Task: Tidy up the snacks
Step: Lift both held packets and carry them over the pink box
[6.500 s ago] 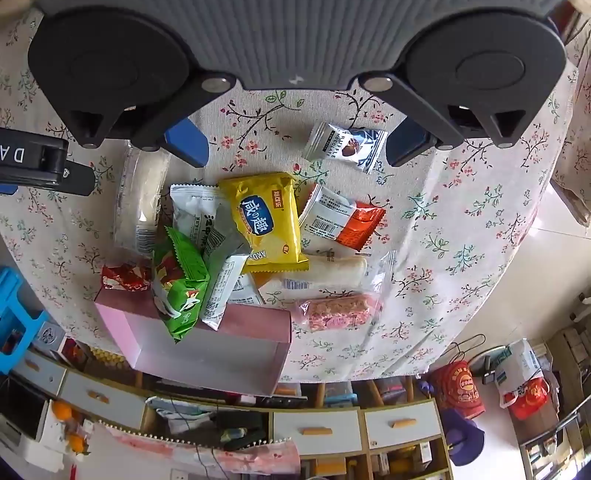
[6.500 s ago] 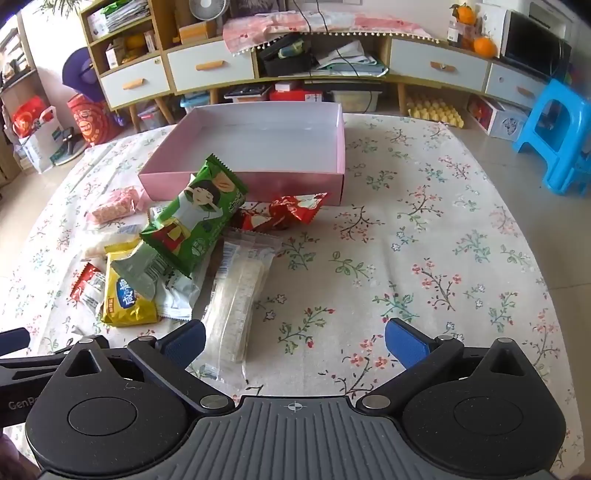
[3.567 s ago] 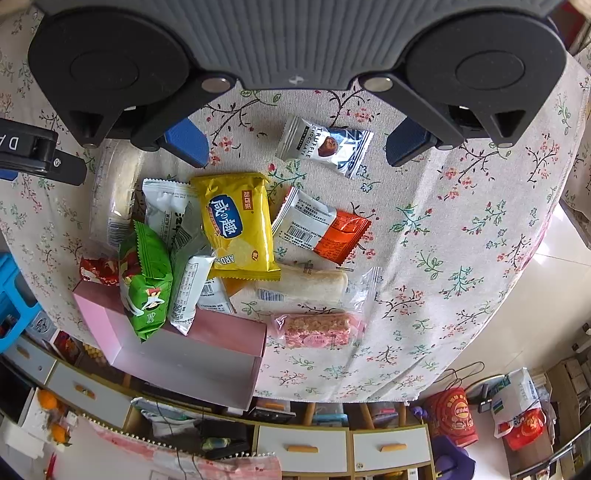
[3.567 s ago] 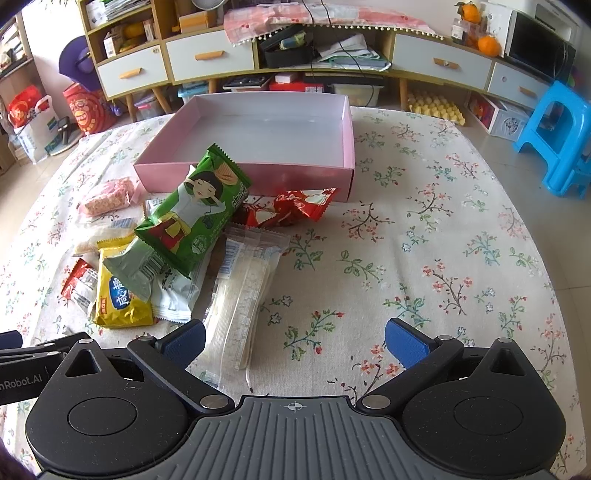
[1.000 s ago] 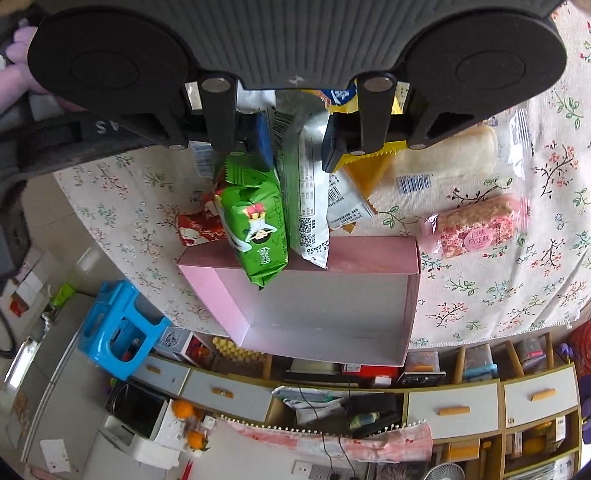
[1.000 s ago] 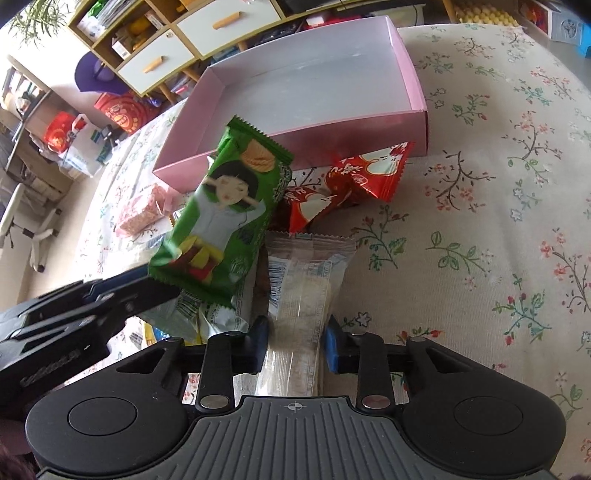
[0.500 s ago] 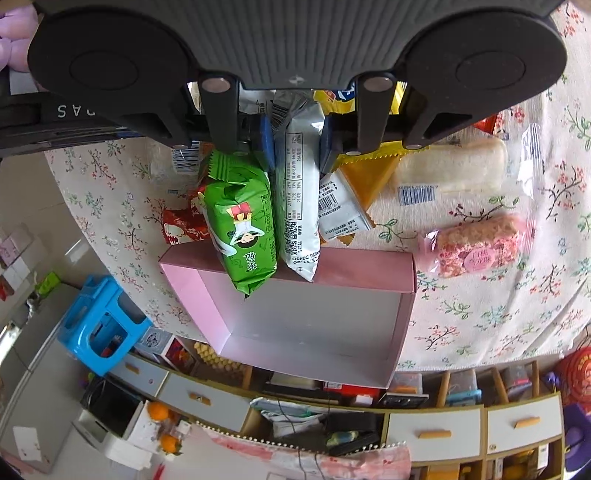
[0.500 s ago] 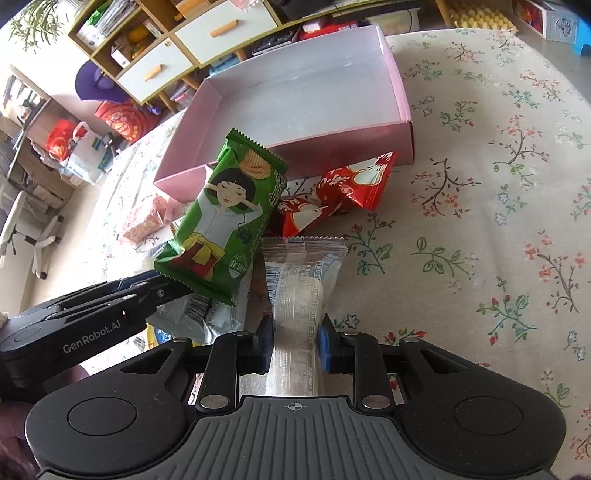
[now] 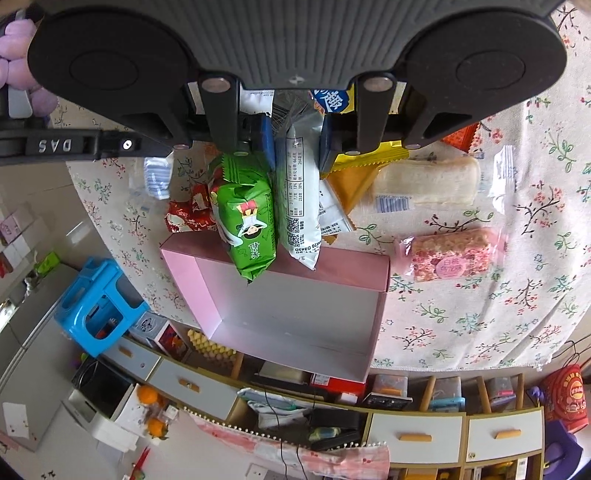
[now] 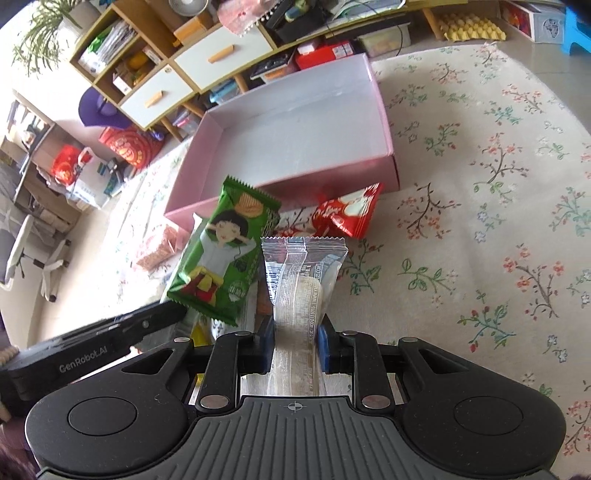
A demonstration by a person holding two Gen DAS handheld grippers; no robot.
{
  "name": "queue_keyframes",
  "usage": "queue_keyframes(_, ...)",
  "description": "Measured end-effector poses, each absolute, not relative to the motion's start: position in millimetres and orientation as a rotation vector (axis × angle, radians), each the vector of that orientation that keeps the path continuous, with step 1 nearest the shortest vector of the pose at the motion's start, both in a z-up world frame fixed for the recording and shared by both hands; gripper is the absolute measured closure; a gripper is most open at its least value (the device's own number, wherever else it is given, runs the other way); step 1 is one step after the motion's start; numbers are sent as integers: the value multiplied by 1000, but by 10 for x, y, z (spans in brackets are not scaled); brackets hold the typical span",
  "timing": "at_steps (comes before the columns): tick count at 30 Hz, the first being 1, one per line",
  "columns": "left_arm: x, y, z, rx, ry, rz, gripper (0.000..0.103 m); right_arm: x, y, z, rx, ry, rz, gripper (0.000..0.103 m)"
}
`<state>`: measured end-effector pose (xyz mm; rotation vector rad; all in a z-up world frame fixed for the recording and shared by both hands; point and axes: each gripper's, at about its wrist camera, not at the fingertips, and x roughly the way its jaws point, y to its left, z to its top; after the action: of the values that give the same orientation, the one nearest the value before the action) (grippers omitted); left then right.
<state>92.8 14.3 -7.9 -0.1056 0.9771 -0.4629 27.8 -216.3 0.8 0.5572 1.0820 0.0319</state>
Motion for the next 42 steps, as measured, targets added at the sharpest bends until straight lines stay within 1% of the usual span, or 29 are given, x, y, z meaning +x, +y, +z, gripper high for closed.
queue_keyframes(12, 894, 290, -16, -137, 968, -443, 81, 292, -2246, 114, 588, 1037, 20, 80)
queue_keyframes(26, 986, 423, 138, -218, 896, -413, 81, 433, -2234, 373, 602, 947, 3, 80)
queue_keyframes(34, 1339, 212, 305, -154, 781, -433, 81, 849, -2310, 535, 574, 884, -58, 80)
queue_keyframes(42, 1728, -23, 77, -101, 716, -456, 81, 1377, -2527, 432, 580, 816, -96, 80)
